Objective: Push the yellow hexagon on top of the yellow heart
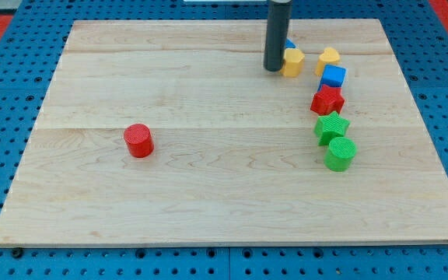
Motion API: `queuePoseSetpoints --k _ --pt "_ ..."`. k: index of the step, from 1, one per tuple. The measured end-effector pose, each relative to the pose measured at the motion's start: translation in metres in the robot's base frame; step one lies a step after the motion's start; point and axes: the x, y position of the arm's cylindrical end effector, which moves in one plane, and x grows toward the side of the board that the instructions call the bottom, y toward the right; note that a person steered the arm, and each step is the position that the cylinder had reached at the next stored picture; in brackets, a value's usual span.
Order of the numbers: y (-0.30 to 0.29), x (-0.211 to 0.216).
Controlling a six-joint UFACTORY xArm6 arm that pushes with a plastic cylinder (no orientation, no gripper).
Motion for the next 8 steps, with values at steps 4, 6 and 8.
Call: queuePoseSetpoints --k 4,6,8 --pt "-0.025 -0.021" --pt "0.025 0.025" --pt "0.041 -0.018"
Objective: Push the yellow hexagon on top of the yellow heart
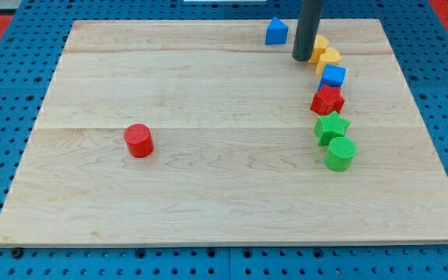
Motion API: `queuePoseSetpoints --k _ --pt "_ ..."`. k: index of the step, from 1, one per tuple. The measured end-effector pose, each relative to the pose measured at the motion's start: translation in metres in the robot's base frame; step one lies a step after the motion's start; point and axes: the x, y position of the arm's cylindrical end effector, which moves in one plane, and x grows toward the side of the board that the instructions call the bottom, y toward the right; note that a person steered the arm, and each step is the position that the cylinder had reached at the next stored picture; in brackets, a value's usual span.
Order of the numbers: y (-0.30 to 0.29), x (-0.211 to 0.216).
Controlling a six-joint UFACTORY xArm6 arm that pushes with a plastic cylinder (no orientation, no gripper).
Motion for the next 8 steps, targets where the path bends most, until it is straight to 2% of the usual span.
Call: queuePoseSetpoints --k 1,2,3,5,6,8 --pt "0.046 -0.007" --pt "0.037 -0.012" --pt "0.058 -0.012" --pt "0.149 -0.034" --pt "0.137 -0.065" --pt "0.073 -0.063"
